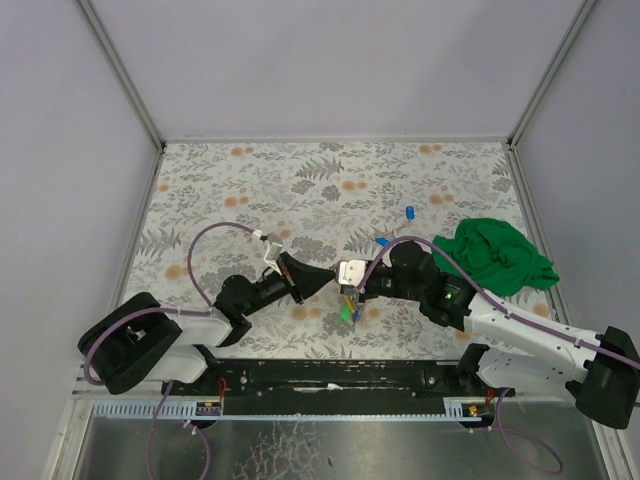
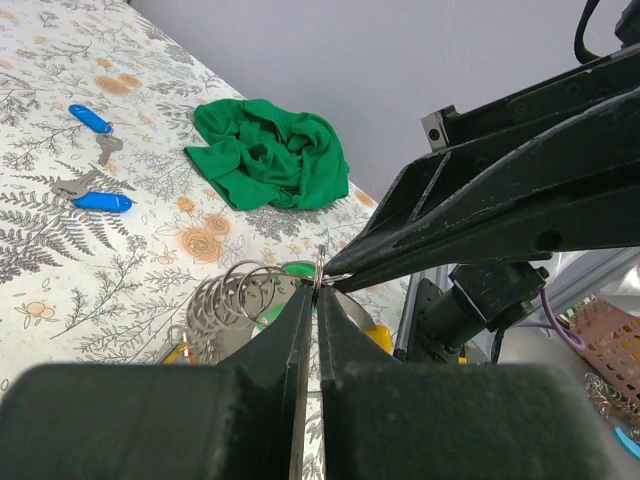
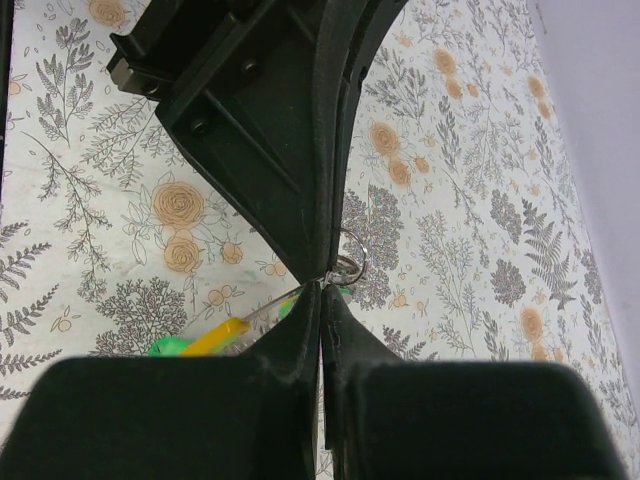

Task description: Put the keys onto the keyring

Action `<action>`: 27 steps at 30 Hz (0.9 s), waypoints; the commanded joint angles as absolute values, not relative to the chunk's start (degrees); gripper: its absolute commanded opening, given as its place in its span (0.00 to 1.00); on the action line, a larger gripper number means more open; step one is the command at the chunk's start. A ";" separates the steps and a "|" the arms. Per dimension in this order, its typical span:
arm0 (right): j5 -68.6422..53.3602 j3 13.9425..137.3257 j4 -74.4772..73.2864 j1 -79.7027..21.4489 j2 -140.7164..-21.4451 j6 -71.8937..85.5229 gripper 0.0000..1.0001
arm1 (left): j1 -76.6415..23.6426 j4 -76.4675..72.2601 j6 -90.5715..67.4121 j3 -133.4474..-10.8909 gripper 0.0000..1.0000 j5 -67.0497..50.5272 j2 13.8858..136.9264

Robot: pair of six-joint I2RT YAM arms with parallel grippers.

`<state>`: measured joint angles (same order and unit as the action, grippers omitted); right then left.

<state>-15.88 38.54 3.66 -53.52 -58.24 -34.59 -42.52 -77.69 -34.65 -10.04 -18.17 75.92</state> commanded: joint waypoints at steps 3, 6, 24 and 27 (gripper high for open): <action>-15.76 38.53 2.65 -54.78 -56.43 -33.55 0.00 | -42.37 -83.16 -31.08 -8.38 0.01 -12.48 72.85; -16.11 39.52 2.00 -54.71 -56.92 -33.67 0.00 | -42.29 -79.79 -28.93 -7.18 0.09 -12.48 70.92; -13.93 45.09 6.20 -54.33 -67.04 -32.92 0.00 | -41.25 -59.07 -22.86 -4.80 0.37 -9.12 56.63; -14.19 47.36 7.26 -53.25 -70.51 -32.93 0.00 | -40.56 -56.22 -22.75 -4.98 0.38 -7.89 54.75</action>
